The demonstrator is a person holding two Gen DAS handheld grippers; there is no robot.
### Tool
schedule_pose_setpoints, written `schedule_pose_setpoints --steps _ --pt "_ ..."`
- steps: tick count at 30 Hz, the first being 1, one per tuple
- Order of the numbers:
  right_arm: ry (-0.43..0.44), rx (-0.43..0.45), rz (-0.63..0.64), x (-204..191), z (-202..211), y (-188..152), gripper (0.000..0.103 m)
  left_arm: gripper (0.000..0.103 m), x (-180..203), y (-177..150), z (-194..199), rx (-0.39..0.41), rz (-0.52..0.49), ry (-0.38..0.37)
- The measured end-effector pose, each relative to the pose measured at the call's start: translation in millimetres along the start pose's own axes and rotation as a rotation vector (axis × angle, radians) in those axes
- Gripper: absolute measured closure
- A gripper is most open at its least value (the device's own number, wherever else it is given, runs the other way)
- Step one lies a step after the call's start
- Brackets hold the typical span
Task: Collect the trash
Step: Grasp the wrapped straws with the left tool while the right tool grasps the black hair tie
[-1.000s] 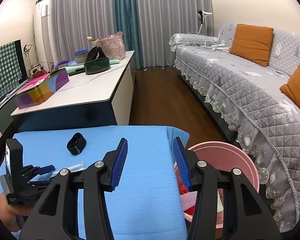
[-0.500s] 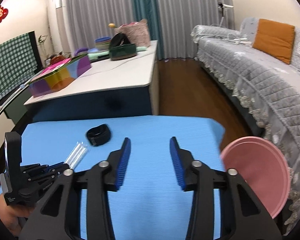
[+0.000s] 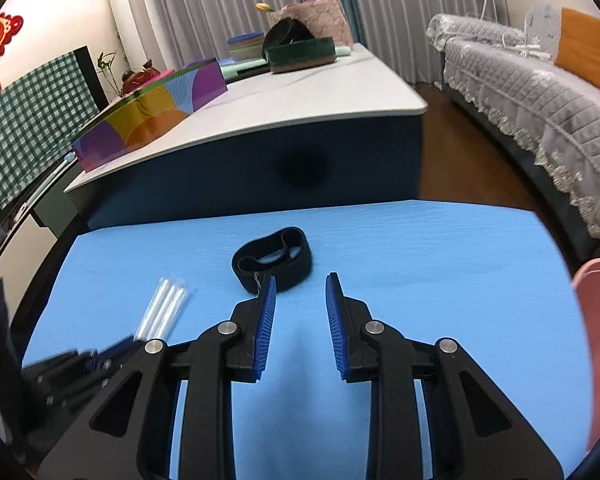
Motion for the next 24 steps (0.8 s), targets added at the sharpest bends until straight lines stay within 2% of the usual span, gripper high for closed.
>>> schedule_pose_setpoints --steps 8,12,17,24 --pt "0.020 -0.042 -0.074 -3.3 -45.5 7.3 0.062 0.097 -1.0 -2.1 -0.1 -0.001 0.006 -0.008" --pt "0.016 -0.089 -0.067 -3.2 -58.3 0.7 0.063 0.097 -1.0 -2.5 0.9 -0.002 0.005 -0.007" --pt "0.018 -0.111 -0.045 -3.3 -57.2 -5.5 0.094 0.097 0.3 -0.7 -0.6 -0.003 -0.001 -0.004" --pt "-0.026 -0.107 0.013 -0.5 -33.4 -6.5 0.098 0.097 2.9 0.9 -1.0 0.003 -0.008 0.001"
Point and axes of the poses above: each gripper's, at about its wrist camera, not at the fingertips, and z roughly against the way its jaws point, x to its right, y to its top, the point moved 6 cm from there along -z, roughly the way its jaws point, and after that the axes turned 9 degrees about x, right-handed, at the moved point
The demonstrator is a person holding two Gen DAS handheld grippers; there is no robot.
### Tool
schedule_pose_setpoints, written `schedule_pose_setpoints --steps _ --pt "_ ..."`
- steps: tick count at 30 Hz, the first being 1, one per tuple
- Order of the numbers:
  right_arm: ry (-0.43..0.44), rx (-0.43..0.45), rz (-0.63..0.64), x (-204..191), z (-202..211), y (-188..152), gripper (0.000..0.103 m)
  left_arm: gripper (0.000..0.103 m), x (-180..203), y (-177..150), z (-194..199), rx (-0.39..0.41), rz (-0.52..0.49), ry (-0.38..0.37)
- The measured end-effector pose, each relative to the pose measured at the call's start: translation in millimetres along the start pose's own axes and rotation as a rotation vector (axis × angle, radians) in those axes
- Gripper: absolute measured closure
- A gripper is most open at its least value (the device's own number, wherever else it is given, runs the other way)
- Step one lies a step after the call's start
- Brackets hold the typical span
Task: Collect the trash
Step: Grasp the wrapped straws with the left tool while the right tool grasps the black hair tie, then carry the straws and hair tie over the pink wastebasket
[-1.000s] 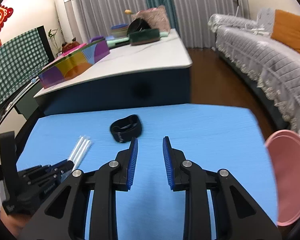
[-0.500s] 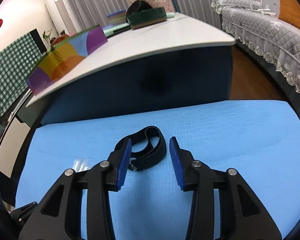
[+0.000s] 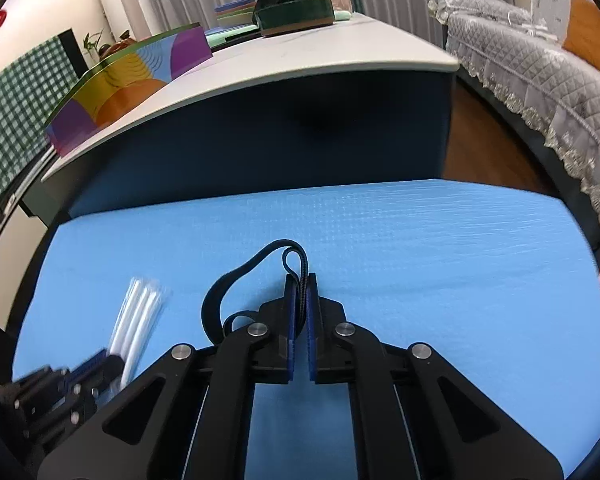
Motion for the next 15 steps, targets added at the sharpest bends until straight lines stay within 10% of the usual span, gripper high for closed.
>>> schedule_pose_setpoints --steps 15 --pt "-0.059 0.051 0.133 9.0 104.3 -8.4 0.098 0.097 21.7 6.5 28.2 0.059 -0.025 -0.022"
Point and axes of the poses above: each gripper's, at about its wrist camera, not at the fingertips, and z roughly against the way its jaws point, x to its right, y to its top, the point moved 6 cm from there along -z, roughly the way its jaws point, and after that the axes turned 9 degrees about x, right-handed, at the moved point
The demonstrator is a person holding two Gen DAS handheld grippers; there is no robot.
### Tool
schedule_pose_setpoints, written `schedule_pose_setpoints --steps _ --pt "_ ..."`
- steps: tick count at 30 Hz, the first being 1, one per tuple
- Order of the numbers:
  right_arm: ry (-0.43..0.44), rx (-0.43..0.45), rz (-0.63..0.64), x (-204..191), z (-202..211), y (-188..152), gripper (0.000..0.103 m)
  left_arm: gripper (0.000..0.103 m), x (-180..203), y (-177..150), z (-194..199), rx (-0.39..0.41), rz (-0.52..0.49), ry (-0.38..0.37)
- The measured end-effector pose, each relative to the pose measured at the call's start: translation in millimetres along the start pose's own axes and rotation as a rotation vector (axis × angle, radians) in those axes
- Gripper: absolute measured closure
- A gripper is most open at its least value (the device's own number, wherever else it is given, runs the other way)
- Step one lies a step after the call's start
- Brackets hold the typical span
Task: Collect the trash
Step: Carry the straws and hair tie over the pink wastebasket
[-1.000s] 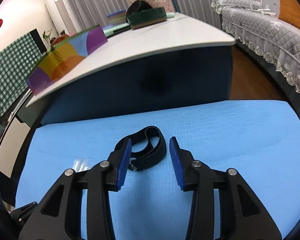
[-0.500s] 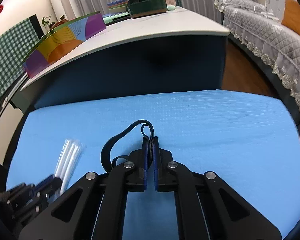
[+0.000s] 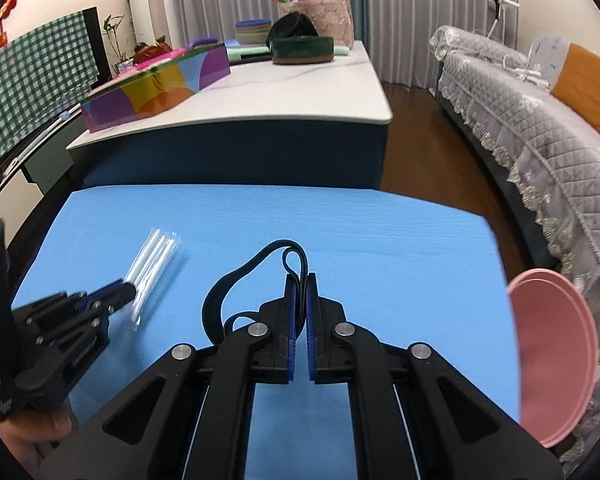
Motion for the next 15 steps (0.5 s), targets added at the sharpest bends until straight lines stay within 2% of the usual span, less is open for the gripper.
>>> schedule_pose_setpoints --steps 8,15 --pt "-0.022 0.047 0.035 12.6 52.4 5.6 0.098 0.097 12.1 7.8 25.0 0.049 -0.018 -0.032" --pt "-0.077 0.105 0.088 37.5 87.9 25.7 0.098 0.097 26.9 13.1 47.5 0.089 -0.052 -0.054"
Point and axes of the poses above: each gripper's, at about its wrist camera, not at the fingertips, and z roughly against the way its jaws point, x to its right, y to its top, the point moved 6 cm from there along -z, roughly the way its jaws point, and after that the axes turned 9 degrees about x, right-handed, at the moved point
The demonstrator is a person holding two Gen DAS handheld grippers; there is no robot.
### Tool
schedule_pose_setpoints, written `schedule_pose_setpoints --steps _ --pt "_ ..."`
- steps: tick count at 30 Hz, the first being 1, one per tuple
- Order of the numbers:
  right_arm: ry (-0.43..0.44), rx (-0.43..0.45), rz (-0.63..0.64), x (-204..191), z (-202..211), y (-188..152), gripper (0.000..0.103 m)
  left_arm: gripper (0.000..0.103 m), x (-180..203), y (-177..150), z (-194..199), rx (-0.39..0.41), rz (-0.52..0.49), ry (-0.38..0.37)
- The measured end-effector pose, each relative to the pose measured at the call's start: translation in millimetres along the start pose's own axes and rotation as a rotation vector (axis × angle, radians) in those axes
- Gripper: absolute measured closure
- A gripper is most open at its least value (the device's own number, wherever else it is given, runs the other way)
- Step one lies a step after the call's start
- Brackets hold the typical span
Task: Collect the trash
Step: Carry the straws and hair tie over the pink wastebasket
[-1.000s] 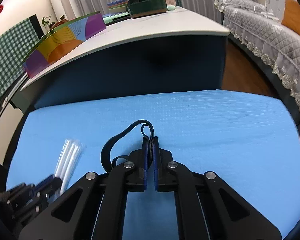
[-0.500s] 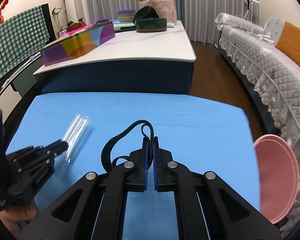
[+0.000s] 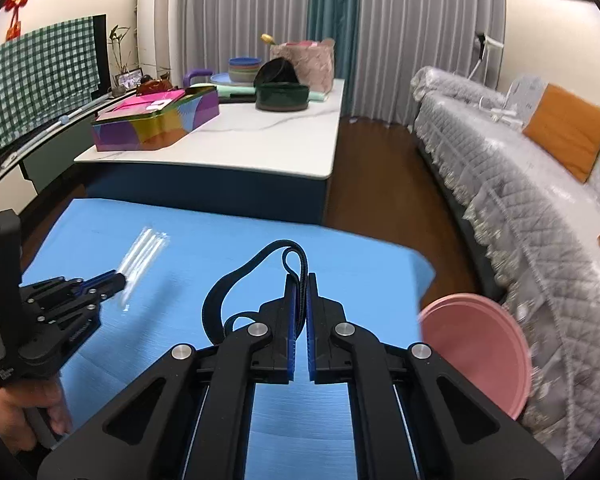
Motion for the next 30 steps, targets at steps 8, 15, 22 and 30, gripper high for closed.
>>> schedule_pose_setpoints --steps 8,15,22,30 --pt "-0.020 0.026 -0.052 30.0 10.2 -9.4 0.098 0.097 16.4 0.9 12.6 0.019 -0.026 -0.018" --pt "-0.047 0.029 -0.069 46.9 7.4 -21.9 0.098 0.097 35.9 2.9 13.6 0.030 -0.046 -0.044" --pt "-0.092 0.034 -0.144 87.8 12.9 -29.5 0.098 0.097 69.2 4.3 13.6 0.047 -0.068 -0.100" --pt "-0.167 0.035 -0.202 136.5 22.8 -37.9 0.098 0.097 117.9 -4.0 9.7 0.034 -0.109 -0.177"
Point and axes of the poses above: each gripper's, at about its wrist camera, not at the fingertips, and z roughly against the way its jaws point, x to its right, y to its top, the point moved 6 cm from there along -z, roughly the way its jaws point, and after that the axes turned 9 degrees about x, right-handed, at the moved point
